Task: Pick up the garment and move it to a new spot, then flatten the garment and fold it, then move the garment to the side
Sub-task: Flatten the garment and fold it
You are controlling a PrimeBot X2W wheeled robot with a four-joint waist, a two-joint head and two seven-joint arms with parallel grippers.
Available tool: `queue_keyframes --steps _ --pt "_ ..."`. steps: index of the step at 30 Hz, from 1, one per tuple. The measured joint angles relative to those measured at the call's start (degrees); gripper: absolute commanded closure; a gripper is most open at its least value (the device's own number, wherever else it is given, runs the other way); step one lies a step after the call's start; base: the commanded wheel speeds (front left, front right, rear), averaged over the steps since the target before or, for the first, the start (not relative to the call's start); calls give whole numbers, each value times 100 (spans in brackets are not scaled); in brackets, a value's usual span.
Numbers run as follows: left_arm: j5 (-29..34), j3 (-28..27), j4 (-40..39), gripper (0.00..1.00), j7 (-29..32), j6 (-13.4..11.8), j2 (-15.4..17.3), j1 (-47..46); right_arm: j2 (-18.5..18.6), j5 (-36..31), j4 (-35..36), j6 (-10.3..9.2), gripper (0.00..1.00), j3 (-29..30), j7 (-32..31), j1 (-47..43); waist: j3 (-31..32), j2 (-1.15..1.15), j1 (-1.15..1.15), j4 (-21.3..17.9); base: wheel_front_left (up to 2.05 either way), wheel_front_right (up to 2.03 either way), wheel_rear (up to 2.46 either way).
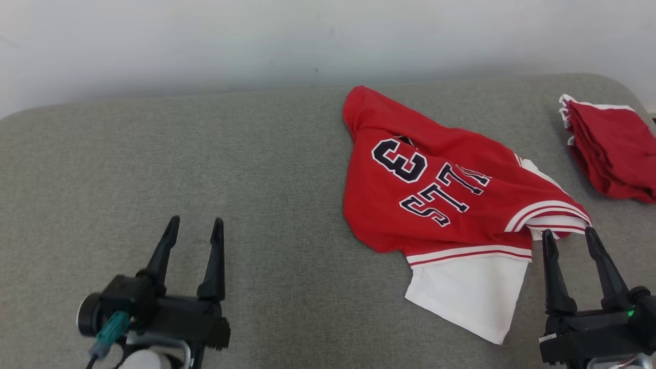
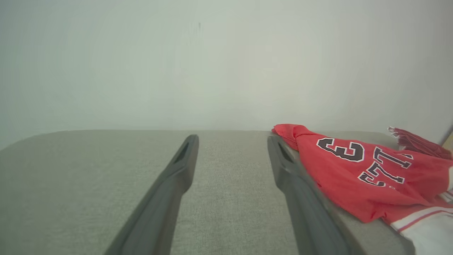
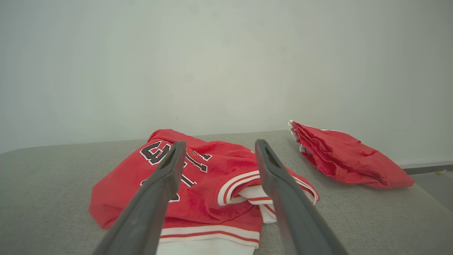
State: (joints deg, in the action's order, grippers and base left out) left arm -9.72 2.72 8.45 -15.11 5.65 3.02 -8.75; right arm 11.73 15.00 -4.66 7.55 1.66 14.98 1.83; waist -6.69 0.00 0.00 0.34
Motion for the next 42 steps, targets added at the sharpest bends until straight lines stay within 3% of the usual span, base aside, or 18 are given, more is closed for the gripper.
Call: queue_keyframes --steps 11,23,35,36,37,42 --pt "-19 925 1804 0 155 160 138 -2088 -191 96 -170 0 0 -15 0 320 -341 0 0 -805 0 0 0" --pt "-157 1604 3360 0 410 186 227 -2909 -390 124 -319 0 0 75 0 424 -725 0 0 -1710 0 0 0" --pt "-370 1790 4455 0 723 183 229 -3205 -417 114 -359 0 0 108 0 471 -839 0 -1 -1880 0 0 0" --pt "-385 1818 4508 53 736 183 209 -3221 -416 114 -367 0 0 103 0 471 -828 1 0 -1863 0 0 0" --pt "-393 1846 4553 99 734 183 190 -3232 -414 114 -377 0 0 93 0 471 -814 0 0 -1847 0 0 0" --pt "-448 1911 4569 100 337 156 122 -3222 -394 111 -372 0 0 77 0 422 -702 0 0 -1724 0 0 0"
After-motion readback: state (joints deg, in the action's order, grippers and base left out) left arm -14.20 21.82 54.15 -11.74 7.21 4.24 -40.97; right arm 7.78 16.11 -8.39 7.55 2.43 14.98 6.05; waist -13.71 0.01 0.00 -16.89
